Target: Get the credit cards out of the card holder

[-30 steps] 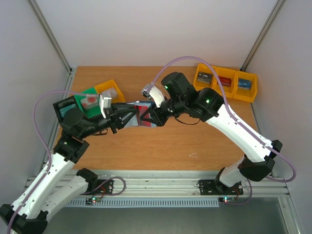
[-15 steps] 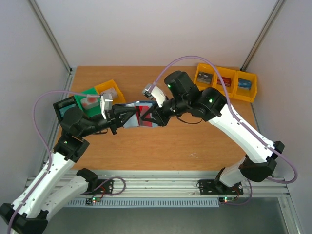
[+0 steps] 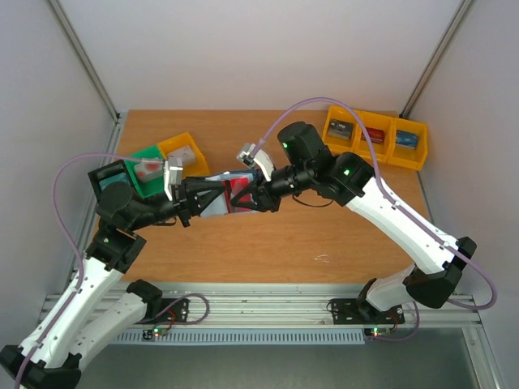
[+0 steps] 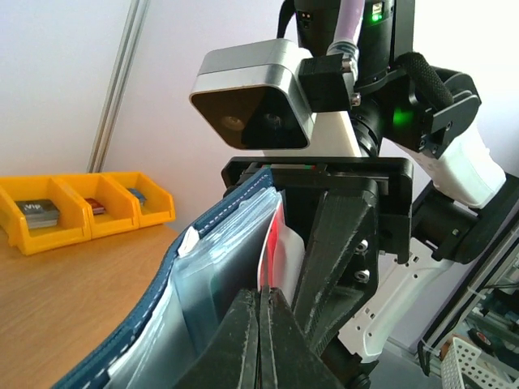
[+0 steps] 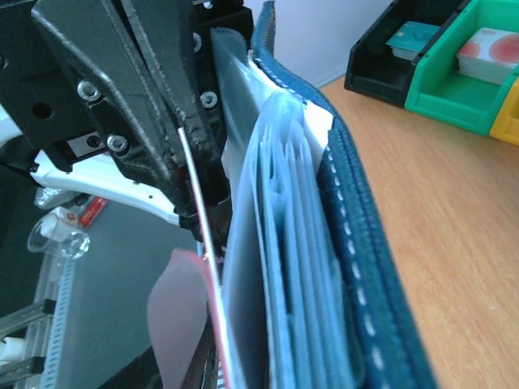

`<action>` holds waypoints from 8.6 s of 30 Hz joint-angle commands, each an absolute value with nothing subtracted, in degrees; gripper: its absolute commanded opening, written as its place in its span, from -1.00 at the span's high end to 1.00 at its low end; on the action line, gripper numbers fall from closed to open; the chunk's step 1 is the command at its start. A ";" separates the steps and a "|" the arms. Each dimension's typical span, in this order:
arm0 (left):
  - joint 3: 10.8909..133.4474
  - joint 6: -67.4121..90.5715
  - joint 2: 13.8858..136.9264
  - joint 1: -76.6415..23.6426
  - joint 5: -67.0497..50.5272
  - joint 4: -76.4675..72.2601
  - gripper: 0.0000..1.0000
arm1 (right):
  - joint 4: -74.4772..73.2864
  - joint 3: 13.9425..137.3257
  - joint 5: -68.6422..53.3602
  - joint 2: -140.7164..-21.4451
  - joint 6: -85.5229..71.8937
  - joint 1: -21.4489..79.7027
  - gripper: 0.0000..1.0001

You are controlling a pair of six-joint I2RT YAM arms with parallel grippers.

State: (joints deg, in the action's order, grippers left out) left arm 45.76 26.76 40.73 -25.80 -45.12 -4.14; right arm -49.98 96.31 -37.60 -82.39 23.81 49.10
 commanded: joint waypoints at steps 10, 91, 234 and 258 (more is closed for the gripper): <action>44.13 30.07 39.84 -23.59 -44.17 -4.89 1.00 | -40.72 87.91 -52.60 -76.07 18.69 43.05 0.19; 47.59 16.17 34.43 -21.18 -52.33 -2.58 1.00 | -24.28 80.55 -49.84 -66.04 17.95 42.28 -0.16; 54.07 17.93 69.38 3.97 -27.62 5.04 -0.99 | -24.70 126.23 14.07 -139.72 99.02 -9.23 -0.97; 40.27 8.53 60.85 -17.68 -29.81 23.67 -0.99 | -15.78 93.09 0.77 -93.99 27.93 14.06 -0.92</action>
State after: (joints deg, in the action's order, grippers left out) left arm 40.58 11.00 56.88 -13.41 -29.10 17.91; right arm -16.75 102.13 9.96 -98.54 45.41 4.56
